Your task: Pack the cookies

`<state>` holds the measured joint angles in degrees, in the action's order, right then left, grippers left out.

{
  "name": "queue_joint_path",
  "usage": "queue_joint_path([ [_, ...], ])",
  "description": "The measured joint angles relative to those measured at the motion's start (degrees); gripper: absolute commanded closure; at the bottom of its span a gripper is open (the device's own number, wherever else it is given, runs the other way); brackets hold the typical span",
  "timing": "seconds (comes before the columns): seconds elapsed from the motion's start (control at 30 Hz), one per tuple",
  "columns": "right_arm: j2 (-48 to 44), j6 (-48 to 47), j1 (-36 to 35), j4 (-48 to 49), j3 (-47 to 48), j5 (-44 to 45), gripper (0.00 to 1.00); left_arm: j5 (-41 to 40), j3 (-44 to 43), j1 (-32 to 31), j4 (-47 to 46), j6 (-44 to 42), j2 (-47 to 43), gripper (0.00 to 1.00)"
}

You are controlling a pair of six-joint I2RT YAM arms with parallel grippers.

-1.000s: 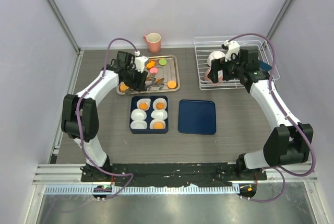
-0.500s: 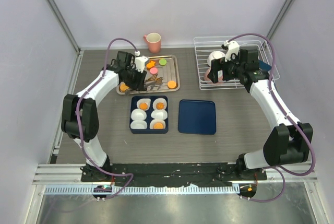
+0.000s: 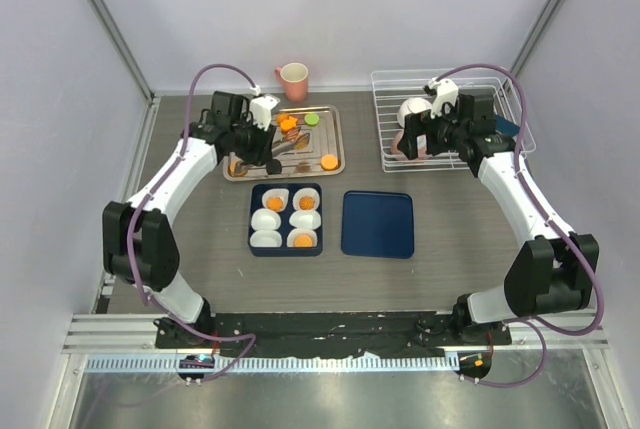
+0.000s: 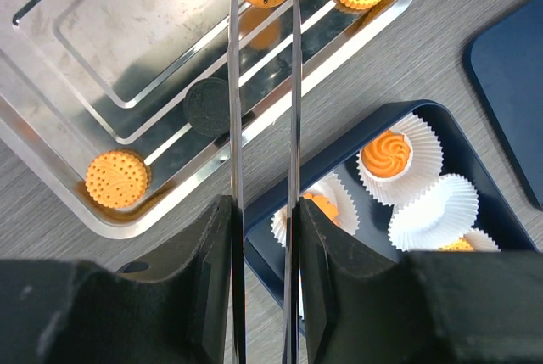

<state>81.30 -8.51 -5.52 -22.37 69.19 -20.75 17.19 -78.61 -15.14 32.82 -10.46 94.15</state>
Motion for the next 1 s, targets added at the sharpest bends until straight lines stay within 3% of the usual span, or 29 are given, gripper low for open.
queue_joint_path([
  [0.27,0.22,0.0,0.0,-0.02,0.0,0.0,0.0,0.42,0.28,-0.02,3.26,-0.74,-6.16,0.68],
  [0.47,0.24,0.0,0.0,-0.02,0.0,-0.22,0.0,0.61,2.1,0.0,8.7,-3.08,-17.09,0.68],
  [1.0,0.76,0.0,0.0,-0.02,0.0,-0.42,0.0,-3.13,15.93,0.0,28.15,-9.99,-39.63,0.68],
])
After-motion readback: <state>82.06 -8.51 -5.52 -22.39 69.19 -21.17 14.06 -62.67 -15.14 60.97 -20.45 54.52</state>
